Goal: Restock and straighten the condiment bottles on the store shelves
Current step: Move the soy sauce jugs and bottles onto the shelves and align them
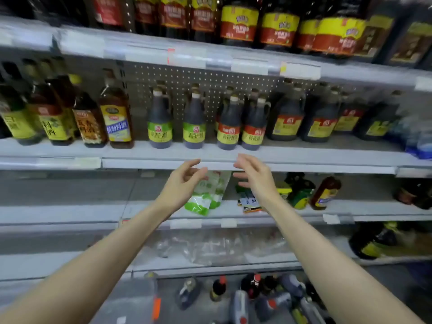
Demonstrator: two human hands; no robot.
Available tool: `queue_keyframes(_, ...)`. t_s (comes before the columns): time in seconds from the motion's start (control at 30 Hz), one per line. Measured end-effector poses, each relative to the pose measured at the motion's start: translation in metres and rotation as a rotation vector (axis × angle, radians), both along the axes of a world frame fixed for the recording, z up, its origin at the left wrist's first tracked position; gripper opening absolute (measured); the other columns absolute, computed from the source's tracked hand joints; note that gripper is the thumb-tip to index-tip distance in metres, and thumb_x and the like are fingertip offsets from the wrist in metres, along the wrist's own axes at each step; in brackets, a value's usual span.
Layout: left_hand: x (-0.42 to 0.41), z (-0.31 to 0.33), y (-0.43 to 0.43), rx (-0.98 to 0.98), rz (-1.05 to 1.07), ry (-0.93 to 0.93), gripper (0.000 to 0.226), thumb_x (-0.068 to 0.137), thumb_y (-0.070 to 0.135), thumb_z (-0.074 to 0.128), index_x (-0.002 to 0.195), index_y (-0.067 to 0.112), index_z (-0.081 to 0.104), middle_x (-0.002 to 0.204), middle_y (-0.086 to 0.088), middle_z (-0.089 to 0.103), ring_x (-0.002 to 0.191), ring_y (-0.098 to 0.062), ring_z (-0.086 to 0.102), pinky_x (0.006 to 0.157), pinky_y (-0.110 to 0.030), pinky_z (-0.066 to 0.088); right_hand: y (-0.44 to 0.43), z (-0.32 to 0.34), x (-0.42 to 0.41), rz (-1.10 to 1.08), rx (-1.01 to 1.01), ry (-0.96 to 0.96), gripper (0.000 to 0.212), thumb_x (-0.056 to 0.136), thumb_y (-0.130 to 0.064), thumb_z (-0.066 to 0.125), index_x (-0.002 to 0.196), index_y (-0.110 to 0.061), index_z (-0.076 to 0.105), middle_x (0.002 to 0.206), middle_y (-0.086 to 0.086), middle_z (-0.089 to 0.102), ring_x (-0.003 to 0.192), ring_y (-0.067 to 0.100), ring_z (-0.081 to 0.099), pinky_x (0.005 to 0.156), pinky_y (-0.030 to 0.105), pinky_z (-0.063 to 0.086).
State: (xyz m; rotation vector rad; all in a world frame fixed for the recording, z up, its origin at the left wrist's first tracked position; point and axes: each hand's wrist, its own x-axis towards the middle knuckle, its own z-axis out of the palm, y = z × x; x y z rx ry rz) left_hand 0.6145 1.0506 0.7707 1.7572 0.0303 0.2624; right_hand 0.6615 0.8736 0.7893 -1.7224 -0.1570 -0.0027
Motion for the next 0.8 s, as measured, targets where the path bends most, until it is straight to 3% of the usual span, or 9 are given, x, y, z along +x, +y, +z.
queue_keyframes(0.17, -0.003, -0.113, -0.044, -0.011, -0.009, 0.203, 0.036, 0.095, 0.024, 0.057, 0.13, 0.015, 0.054, 0.102, 0.0, 0.06, 0.082, 0.0, 0.056, 0.07, -0.009, 0.045, -0.043, -0.115, -0.004, -0.011, -0.077, 0.174, 0.015, 0.097, -0.032, 0.054, 0.109, -0.025, 0.059, 0.103, -0.005, 0.066, 0.084, 0.011, 0.066, 0.073, 0.026, 0.049)
queue_keyframes(0.23, -0.006, -0.16, -0.063, -0.028, 0.004, 0.285, 0.036, 0.095, 0.021, 0.057, 0.13, 0.012, 0.053, 0.098, -0.001, 0.059, 0.078, -0.001, 0.055, 0.066, -0.007, 0.044, -0.063, -0.164, -0.006, -0.025, -0.092, 0.225, 0.009, 0.096, -0.029, 0.057, 0.102, -0.025, 0.063, 0.103, -0.001, 0.068, 0.086, 0.015, 0.067, 0.076, 0.026, 0.05)
queue_keyframes(0.33, -0.012, -0.229, -0.091, -0.025, -0.001, 0.408, 0.039, 0.095, 0.024, 0.056, 0.133, 0.012, 0.051, 0.098, 0.002, 0.057, 0.088, -0.014, 0.06, 0.068, -0.014, 0.044, -0.091, -0.239, -0.01, -0.024, -0.121, 0.305, 0.009, 0.096, -0.025, 0.058, 0.09, -0.029, 0.064, 0.096, -0.001, 0.068, 0.092, 0.02, 0.065, 0.08, 0.028, 0.05)
queue_keyframes(0.4, -0.019, -0.274, -0.108, -0.043, 0.001, 0.492, 0.039, 0.095, 0.025, 0.056, 0.132, 0.013, 0.051, 0.099, 0.004, 0.059, 0.089, -0.009, 0.058, 0.073, -0.019, 0.045, -0.109, -0.291, -0.013, -0.011, -0.156, 0.362, 0.011, 0.096, -0.022, 0.058, 0.088, -0.028, 0.064, 0.095, 0.0, 0.067, 0.096, 0.021, 0.064, 0.087, 0.035, 0.049)
queue_keyframes(0.5, -0.031, -0.341, -0.13, -0.054, 0.047, 0.568, 0.033, 0.094, 0.017, 0.058, 0.127, 0.009, 0.055, 0.095, 0.007, 0.062, 0.091, -0.004, 0.059, 0.072, -0.004, 0.043, -0.129, -0.365, -0.019, 0.031, -0.203, 0.435, 0.012, 0.095, -0.019, 0.059, 0.087, -0.026, 0.066, 0.09, -0.004, 0.068, 0.098, 0.025, 0.065, 0.09, 0.04, 0.049)
queue_keyframes(0.6, -0.038, -0.398, -0.14, -0.039, 0.09, 0.634, 0.032, 0.093, 0.02, 0.061, 0.124, 0.013, 0.057, 0.097, 0.003, 0.063, 0.084, 0.006, 0.056, 0.066, 0.001, 0.04, -0.14, -0.427, -0.025, 0.029, -0.237, 0.503, 0.02, 0.094, -0.019, 0.061, 0.08, -0.032, 0.065, 0.083, 0.0, 0.068, 0.091, 0.031, 0.065, 0.089, 0.046, 0.048)
queue_keyframes(0.7, -0.049, -0.468, -0.147, -0.017, 0.092, 0.722, 0.035, 0.094, 0.021, 0.06, 0.127, 0.011, 0.056, 0.097, -0.003, 0.063, 0.078, 0.004, 0.056, 0.063, -0.003, 0.042, -0.148, -0.491, -0.037, 0.064, -0.296, 0.539, 0.017, 0.091, -0.027, 0.062, 0.074, -0.032, 0.064, 0.083, 0.002, 0.067, 0.088, 0.028, 0.064, 0.085, 0.04, 0.048)
queue_keyframes(0.8, -0.059, -0.526, -0.153, -0.017, 0.1, 0.783, 0.032, 0.095, 0.024, 0.058, 0.125, 0.013, 0.055, 0.093, 0.0, 0.062, 0.078, 0.001, 0.057, 0.061, -0.006, 0.042, -0.15, -0.55, -0.048, 0.08, -0.282, 0.651, 0.014, 0.093, -0.02, 0.062, 0.08, -0.022, 0.065, 0.08, 0.0, 0.064, 0.083, 0.02, 0.06, 0.081, 0.036, 0.045)
